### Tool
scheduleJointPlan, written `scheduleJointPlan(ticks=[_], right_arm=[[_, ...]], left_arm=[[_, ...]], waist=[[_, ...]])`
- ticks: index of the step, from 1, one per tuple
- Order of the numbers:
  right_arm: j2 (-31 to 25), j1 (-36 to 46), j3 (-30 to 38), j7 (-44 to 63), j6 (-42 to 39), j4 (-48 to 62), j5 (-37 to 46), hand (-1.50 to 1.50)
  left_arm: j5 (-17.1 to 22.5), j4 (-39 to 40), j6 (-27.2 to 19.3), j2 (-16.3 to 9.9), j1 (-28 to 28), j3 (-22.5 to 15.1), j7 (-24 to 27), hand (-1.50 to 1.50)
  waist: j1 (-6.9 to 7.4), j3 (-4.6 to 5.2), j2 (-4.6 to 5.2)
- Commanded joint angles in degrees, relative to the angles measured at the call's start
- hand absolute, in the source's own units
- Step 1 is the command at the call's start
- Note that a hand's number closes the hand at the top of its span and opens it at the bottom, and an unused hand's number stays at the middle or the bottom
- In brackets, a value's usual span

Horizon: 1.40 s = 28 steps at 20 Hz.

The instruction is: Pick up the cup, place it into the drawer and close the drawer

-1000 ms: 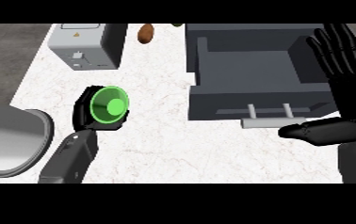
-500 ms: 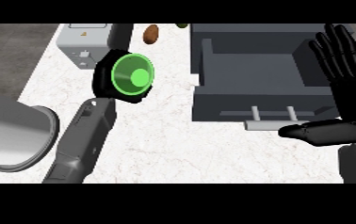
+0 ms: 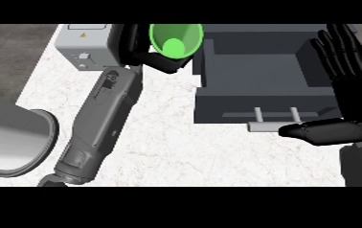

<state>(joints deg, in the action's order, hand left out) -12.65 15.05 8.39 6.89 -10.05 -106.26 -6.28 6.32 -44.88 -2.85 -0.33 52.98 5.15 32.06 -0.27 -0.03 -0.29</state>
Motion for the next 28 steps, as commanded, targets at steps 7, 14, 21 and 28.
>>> scheduleJointPlan(ticks=[7, 14, 21, 28], right_arm=[[-0.5, 1.7, 1.3, -2.3, -0.7, 2.8, -0.5, -1.5], [0.0, 2.6, -0.1, -2.0, -1.8, 2.7, -1.4, -1.5], [0.1, 4.2, -1.0, -4.9, -2.9, 4.8, -0.5, -1.5], [-0.3, 8.3, -2.2, -1.8, -4.2, 4.5, -2.6, -1.5]], left_arm=[[3.8, 7.5, -12.5, 0.3, 18.0, -6.6, -17.2, 1.5], [8.0, 21.8, -17.5, 0.3, 23.9, -14.2, -17.7, 1.5], [9.4, 28.0, -11.8, 0.3, 24.0, -21.0, -20.4, 1.5], [12.2, 27.5, -12.3, 0.3, 20.9, -26.0, -19.1, -1.5]], waist=[[-1.23, -0.02, 0.56], [-4.17, -0.06, 1.25], [-8.15, -0.16, 2.45], [-10.83, -0.09, 2.96]])
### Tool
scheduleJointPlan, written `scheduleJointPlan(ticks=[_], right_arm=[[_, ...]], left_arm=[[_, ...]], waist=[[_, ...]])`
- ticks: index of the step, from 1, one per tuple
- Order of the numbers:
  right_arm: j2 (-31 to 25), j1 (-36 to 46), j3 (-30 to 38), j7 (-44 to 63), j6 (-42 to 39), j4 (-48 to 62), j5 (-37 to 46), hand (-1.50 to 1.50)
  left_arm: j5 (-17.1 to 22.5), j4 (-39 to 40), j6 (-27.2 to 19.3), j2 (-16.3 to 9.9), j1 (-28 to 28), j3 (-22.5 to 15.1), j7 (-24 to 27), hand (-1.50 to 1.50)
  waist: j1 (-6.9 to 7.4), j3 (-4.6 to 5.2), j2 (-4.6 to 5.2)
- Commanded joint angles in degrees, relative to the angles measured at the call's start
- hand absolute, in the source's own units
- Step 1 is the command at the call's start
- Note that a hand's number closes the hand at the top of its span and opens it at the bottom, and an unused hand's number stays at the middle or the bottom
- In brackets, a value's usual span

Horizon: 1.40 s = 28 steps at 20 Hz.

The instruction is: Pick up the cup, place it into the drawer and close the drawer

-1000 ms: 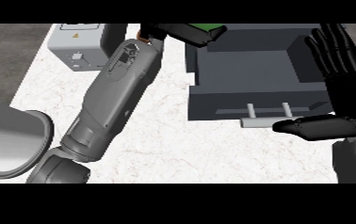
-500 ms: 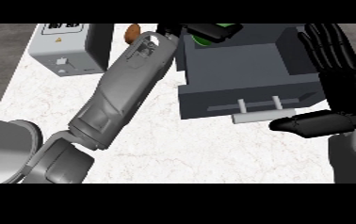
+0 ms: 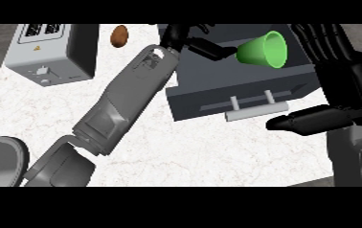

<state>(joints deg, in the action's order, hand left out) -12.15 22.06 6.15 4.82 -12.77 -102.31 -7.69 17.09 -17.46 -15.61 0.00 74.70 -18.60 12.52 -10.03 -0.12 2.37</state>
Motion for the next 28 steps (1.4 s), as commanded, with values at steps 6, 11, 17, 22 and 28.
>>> scheduleJointPlan(ticks=[6, 11, 17, 22, 28], right_arm=[[2.0, 1.8, -4.7, 0.2, -6.9, 1.2, -6.7, -1.5], [1.3, 0.7, -9.6, -0.6, -16.3, 2.4, -11.9, 1.5], [-8.3, 0.2, -16.4, 6.8, -25.2, 2.0, -5.8, 1.5], [-12.2, -2.8, -16.8, 7.1, -22.6, -1.8, 5.8, -1.5], [-8.5, -6.0, -23.7, -0.8, -13.8, 7.3, 24.9, -1.5]], left_arm=[[9.3, -3.2, 1.4, 0.0, -3.2, 1.0, 5.1, -1.5], [14.5, -7.1, 2.8, 0.0, -2.6, 2.2, 11.0, -1.5], [17.7, -5.9, -2.5, 0.0, -2.2, 3.0, 15.7, -1.5], [19.7, -4.2, -2.7, 0.0, -1.1, 4.3, 14.0, -1.5], [22.7, -7.0, -0.9, 0.0, -6.0, 3.6, 19.1, -1.5]], waist=[[-1.98, 0.1, 0.77], [-0.84, 0.06, 0.48], [1.16, 0.13, -0.18], [5.48, 0.1, -1.6], [8.17, 0.05, -1.68]])
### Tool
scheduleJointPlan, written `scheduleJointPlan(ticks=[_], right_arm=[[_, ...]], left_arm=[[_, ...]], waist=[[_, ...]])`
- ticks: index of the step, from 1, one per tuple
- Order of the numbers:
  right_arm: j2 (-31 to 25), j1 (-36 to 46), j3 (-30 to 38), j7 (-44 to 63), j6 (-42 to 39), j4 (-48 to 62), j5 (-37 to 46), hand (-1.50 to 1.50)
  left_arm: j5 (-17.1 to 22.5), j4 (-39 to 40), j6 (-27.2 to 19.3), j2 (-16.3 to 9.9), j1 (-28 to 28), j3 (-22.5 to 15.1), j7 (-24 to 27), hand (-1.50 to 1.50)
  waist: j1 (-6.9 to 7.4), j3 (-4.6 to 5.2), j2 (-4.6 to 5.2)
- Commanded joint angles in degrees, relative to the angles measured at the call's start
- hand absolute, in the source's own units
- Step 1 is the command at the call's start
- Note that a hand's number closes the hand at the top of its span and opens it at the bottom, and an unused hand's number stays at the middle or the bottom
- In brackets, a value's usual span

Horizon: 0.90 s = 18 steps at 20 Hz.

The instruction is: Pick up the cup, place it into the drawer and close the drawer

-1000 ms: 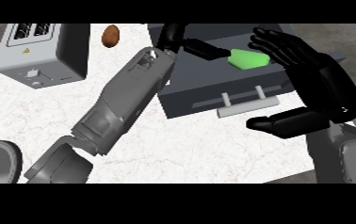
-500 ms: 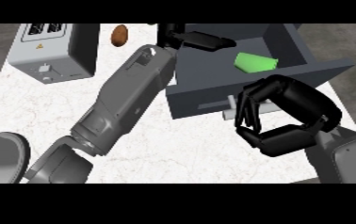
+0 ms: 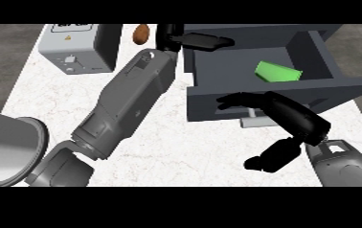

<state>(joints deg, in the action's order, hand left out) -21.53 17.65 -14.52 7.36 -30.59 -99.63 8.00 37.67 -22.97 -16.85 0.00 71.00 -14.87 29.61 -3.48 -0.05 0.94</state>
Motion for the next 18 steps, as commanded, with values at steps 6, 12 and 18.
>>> scheduleJointPlan(ticks=[6, 12, 18], right_arm=[[3.1, 4.2, -6.7, -10.8, 7.9, 26.0, 17.9, -1.5], [6.3, 13.1, -5.1, -19.1, 14.7, 48.7, 23.3, 1.5], [4.1, 22.0, 2.9, -28.9, 18.5, 61.6, 20.8, 1.5]], left_arm=[[1.1, -4.6, 2.6, -0.1, -6.4, 0.7, 3.7, -1.5], [1.6, -8.0, 6.6, -4.1, -11.9, 1.5, 3.8, -1.5], [1.4, -14.6, 8.7, -6.8, -17.3, -0.1, 0.9, -1.5]], waist=[[5.69, -0.02, -0.43], [7.31, -0.09, -0.01], [9.77, -0.16, -0.25]])
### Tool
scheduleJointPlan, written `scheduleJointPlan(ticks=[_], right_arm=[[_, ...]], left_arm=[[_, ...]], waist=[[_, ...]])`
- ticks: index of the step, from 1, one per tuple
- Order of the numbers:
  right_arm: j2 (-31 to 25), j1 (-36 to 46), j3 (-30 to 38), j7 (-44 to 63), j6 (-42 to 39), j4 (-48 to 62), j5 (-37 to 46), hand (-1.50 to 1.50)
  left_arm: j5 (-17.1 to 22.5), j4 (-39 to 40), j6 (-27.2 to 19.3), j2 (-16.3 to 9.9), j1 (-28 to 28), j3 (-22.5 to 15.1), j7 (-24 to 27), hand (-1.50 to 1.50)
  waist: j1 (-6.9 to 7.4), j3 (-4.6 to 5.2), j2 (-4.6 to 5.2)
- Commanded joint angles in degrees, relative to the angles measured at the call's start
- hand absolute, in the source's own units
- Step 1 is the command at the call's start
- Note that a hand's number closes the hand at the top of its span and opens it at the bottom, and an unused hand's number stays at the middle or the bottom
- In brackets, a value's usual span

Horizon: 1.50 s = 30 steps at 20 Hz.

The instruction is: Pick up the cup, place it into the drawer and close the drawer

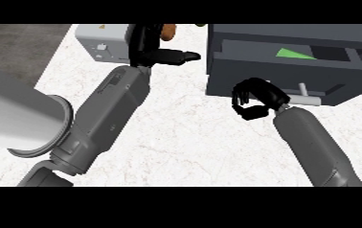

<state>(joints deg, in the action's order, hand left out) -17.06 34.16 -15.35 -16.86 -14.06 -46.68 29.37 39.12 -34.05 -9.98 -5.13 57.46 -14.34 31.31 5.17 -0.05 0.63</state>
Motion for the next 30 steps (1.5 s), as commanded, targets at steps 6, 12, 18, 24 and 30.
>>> scheduleJointPlan(ticks=[6, 12, 18, 24, 30], right_arm=[[-2.8, 13.8, 11.1, -7.5, 6.2, 17.0, -3.5, 1.5], [-6.3, 19.2, 15.1, -4.6, 5.5, 19.5, -6.0, 1.5], [-8.9, 20.5, 16.5, -3.9, 2.3, 18.3, -8.0, 1.5], [-11.0, 20.6, 17.6, -3.6, -1.6, 16.4, -10.3, 1.5], [-12.3, 19.0, 17.9, -4.3, -3.9, 14.8, -11.6, 1.5]], left_arm=[[0.6, -6.0, 3.9, -4.4, -5.5, -0.4, -2.5, -1.5], [0.2, -8.1, 6.7, -5.6, -7.9, -1.3, -2.2, -1.5], [1.0, -9.3, 9.1, -7.5, -8.3, -1.0, -3.8, -1.5], [1.1, -9.7, 9.7, -6.8, -9.9, -1.3, -3.4, -1.5], [1.3, -10.2, 10.8, -7.0, -11.4, -1.5, -3.3, -1.5]], waist=[[3.45, -0.3, 1.13], [5.34, -0.27, 1.61], [6.65, -0.19, 1.84], [7.24, -0.09, 2.1], [7.33, -0.11, 2.33]])
